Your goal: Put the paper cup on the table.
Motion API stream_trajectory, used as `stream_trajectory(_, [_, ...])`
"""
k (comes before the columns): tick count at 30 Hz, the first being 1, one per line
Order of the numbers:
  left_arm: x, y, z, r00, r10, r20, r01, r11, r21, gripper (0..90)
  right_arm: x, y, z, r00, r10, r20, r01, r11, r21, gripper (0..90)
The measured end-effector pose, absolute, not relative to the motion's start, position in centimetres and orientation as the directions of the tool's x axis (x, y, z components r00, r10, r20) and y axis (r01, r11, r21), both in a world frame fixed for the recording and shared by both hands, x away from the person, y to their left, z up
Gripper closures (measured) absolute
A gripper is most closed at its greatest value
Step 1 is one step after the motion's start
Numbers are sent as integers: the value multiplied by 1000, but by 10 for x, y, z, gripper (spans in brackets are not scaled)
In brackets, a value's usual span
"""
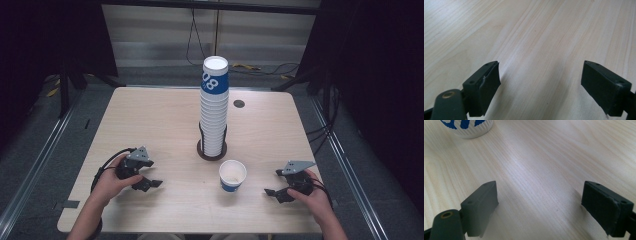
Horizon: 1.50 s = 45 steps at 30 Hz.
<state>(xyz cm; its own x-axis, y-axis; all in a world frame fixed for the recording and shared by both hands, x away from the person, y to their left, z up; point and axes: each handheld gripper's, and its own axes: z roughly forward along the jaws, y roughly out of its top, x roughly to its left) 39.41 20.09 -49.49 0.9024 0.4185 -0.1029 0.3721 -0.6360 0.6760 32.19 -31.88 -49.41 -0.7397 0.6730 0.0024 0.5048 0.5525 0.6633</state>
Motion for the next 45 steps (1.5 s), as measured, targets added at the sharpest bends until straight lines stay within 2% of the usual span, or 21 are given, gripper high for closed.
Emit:
stream_trajectory(13, [397,217,-503,889,451,-77,384,-642,664,153,322,-324,-498,-726,688,-4,500,531,684,122])
stream_trajectory(22, [398,224,-511,899,436,-43,336,-623,706,145,321,-326,-501,-714,701,-2,494,505,707,110])
stream_trajectory(29, [398,228,-517,901,433,-39,315,-589,744,102,321,-326,-501,-712,702,-1,496,504,706,105])
stream_trajectory(36, [399,226,-517,889,456,-41,336,-590,734,55,322,-325,-501,-714,701,1,494,503,709,105])
stream_trajectory(40, [401,225,-517,878,478,-33,352,-598,720,0,321,-325,-501,-713,701,1,495,502,709,104])
stream_trajectory(45, [400,225,-517,876,482,-32,354,-596,721,0,321,-325,-501,-713,701,0,495,503,709,104])
